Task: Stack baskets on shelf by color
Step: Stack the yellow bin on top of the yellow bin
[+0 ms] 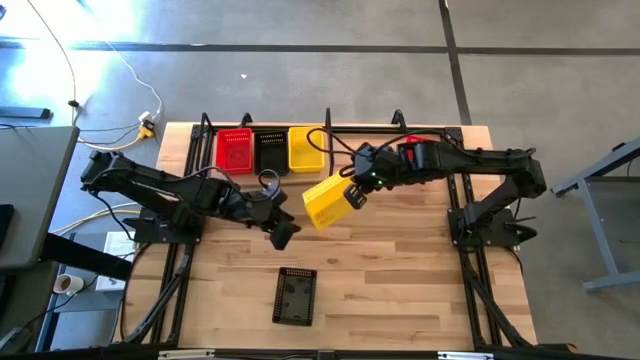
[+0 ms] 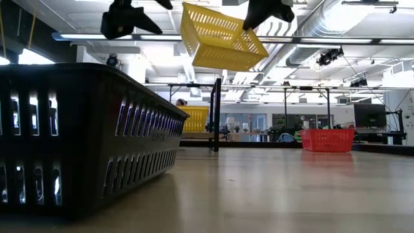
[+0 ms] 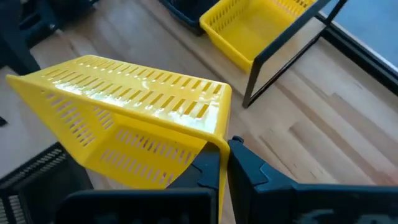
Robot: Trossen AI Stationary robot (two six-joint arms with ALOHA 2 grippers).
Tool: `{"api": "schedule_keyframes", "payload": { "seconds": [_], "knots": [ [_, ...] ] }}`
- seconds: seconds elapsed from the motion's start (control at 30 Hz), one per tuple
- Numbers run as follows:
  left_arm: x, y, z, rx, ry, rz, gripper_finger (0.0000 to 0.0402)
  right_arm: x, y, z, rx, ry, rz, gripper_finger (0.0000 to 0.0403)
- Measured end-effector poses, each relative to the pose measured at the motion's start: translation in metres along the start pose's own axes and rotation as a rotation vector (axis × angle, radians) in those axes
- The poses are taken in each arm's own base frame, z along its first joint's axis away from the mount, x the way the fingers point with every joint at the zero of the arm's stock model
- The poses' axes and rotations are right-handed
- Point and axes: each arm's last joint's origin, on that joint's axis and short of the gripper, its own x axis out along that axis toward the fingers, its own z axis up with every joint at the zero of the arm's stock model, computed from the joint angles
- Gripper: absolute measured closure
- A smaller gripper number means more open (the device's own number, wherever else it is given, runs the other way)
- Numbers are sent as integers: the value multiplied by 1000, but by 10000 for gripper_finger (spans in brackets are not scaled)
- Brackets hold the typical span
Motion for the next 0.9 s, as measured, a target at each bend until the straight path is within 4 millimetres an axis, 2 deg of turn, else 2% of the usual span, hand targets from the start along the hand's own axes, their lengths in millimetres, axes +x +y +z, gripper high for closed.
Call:
{"api": "schedule_keyframes", "payload": {
  "seconds": [0.1, 0.2, 0.37, 0.57, 0.9],
  "knots": [
    [-1, -2, -2, 87, 1, -10, 200, 2, -6, 4, 64, -4, -15, 403],
    [-2, -5, -5, 246, 9, -19, 200, 4, -12, 8, 129, 4, -13, 403],
    [-4, -11, -13, 593, 43, -79, 200, 8, -13, 8, 194, 52, 28, 403],
    [-7, -19, -24, 1011, 33, -117, 200, 28, -8, 2, 215, 172, 22, 403],
    [-4, -21, -28, 1325, 10, -59, 200, 58, 4, -6, 238, 331, 64, 403]
  ]
}}
